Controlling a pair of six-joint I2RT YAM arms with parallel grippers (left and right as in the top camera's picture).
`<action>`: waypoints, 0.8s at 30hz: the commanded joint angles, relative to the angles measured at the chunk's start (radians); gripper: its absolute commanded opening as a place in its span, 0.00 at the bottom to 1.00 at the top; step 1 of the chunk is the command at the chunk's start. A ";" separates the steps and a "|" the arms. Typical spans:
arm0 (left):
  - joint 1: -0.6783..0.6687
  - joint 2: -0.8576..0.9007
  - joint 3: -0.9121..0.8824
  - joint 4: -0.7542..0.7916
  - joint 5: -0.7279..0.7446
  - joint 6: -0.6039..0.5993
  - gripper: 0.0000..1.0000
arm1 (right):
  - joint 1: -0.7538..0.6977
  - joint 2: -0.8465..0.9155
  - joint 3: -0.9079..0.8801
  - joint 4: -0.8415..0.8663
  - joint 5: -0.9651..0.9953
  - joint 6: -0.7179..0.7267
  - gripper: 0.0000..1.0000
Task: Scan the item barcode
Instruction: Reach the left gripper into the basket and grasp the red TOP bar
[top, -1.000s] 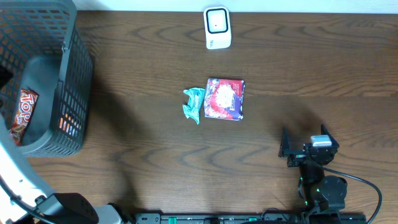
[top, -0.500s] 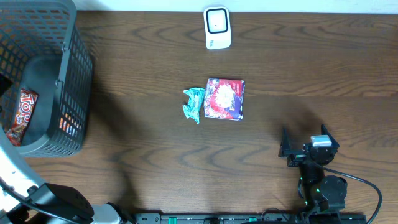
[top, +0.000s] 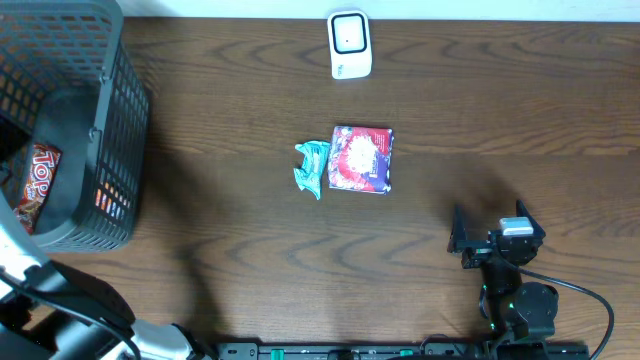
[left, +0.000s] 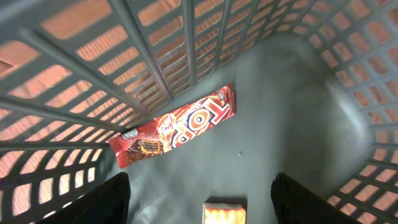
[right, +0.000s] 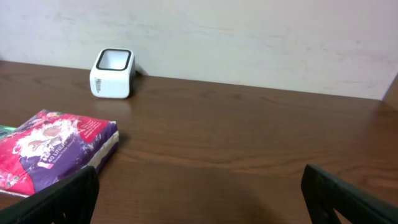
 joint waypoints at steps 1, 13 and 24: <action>0.005 0.030 -0.008 0.002 -0.014 0.006 0.72 | 0.000 -0.006 -0.001 -0.004 0.008 -0.008 0.99; 0.005 0.047 -0.008 -0.018 -0.013 0.006 0.73 | 0.000 -0.006 -0.001 -0.004 0.008 -0.008 0.99; 0.005 0.063 -0.009 -0.010 -0.013 0.012 0.73 | 0.000 -0.006 -0.001 -0.004 0.008 -0.008 0.99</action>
